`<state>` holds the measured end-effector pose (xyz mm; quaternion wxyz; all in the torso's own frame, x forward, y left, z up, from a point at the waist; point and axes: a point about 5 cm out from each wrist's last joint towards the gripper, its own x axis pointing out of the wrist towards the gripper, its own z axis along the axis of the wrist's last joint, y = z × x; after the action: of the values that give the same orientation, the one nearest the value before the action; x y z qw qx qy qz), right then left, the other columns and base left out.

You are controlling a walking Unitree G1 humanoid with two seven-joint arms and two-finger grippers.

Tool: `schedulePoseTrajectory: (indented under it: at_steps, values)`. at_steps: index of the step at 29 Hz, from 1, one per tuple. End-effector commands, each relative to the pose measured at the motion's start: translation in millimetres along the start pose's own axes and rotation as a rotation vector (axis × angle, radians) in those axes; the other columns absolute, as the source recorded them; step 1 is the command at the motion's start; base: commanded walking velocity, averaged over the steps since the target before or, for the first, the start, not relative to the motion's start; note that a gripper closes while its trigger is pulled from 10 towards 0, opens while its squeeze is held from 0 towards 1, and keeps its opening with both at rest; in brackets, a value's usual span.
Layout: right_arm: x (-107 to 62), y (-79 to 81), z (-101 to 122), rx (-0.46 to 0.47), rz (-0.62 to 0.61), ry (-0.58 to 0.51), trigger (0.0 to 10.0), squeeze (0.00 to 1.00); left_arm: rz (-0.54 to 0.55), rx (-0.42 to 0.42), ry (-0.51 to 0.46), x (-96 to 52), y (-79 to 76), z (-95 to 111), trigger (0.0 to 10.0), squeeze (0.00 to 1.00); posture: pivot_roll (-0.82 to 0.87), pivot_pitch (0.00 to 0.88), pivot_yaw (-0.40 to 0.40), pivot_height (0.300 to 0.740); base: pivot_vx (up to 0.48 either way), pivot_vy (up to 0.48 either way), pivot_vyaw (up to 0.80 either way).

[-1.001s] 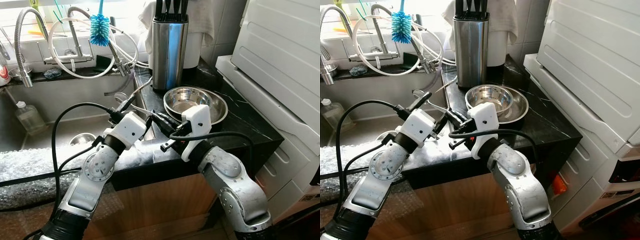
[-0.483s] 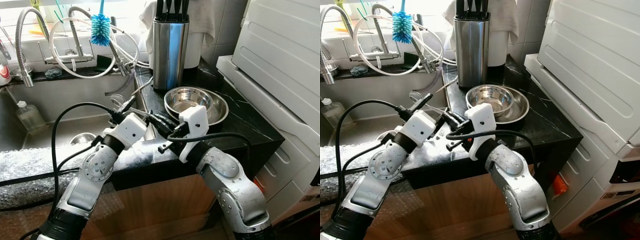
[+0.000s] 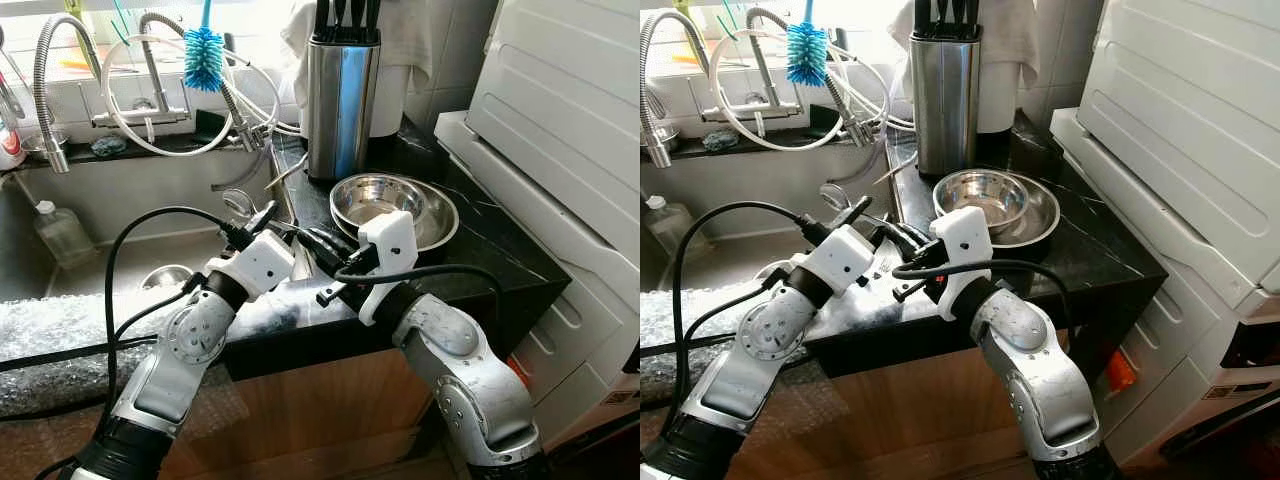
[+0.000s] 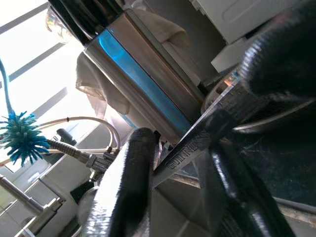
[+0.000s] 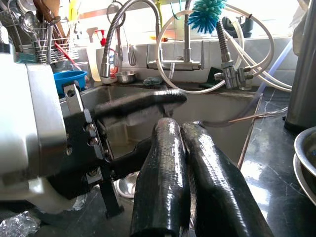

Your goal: Kitchen organization

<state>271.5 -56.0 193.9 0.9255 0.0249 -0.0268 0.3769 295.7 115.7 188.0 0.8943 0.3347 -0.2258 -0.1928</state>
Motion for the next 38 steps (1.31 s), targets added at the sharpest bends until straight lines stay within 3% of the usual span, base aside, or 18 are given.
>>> schedulePoseTrajectory:
  at_steps: [1, 16, 17, 33, 34, 38]
  values:
    - [0.5, 0.8, 9.6, -0.011, 0.005, -0.039, 10.0, 0.00, -0.008, 0.011, -0.006, 1.0, -0.4, 0.3, 0.0, 0.00, -0.14, 0.000, -0.015, 0.740, 0.000, 0.000, 0.00]
    - [1.0, -0.9, 10.1, -0.011, -0.005, -0.044, 10.0, 0.00, -0.005, 0.014, -0.004, 0.7, -0.9, -0.4, 0.0, 0.00, -0.14, 0.000, -0.016, 0.740, 0.000, 0.000, 0.00]
    - [1.0, -0.9, 10.1, -0.007, -0.004, -0.044, 10.0, 1.00, -0.005, 0.014, -0.005, 0.9, -1.0, -0.2, 0.0, 0.00, -0.14, 0.000, -0.016, 0.740, 0.000, 0.000, 0.00]
    - [1.6, -1.3, 11.0, -0.007, -0.005, -0.052, 10.0, 1.00, 0.008, 0.009, -0.005, 1.6, -0.3, -0.2, 0.0, 0.00, -0.14, 0.000, -0.017, 0.740, 0.000, 0.000, 0.00]
    - [1.4, -2.2, 15.0, -0.026, -0.019, -0.077, 10.0, 0.00, 0.020, 0.002, 0.005, 2.1, 0.6, -2.1, 0.0, 0.00, -0.14, 0.000, -0.015, 0.740, 0.000, 0.000, 0.00]
    - [-0.7, -2.6, 28.0, -0.064, -0.043, -0.157, 10.0, 0.00, 0.042, -0.015, 0.023, 2.5, 1.9, -5.3, 0.0, 0.00, -0.14, 0.000, -0.014, 0.740, 0.000, 0.000, 0.00]
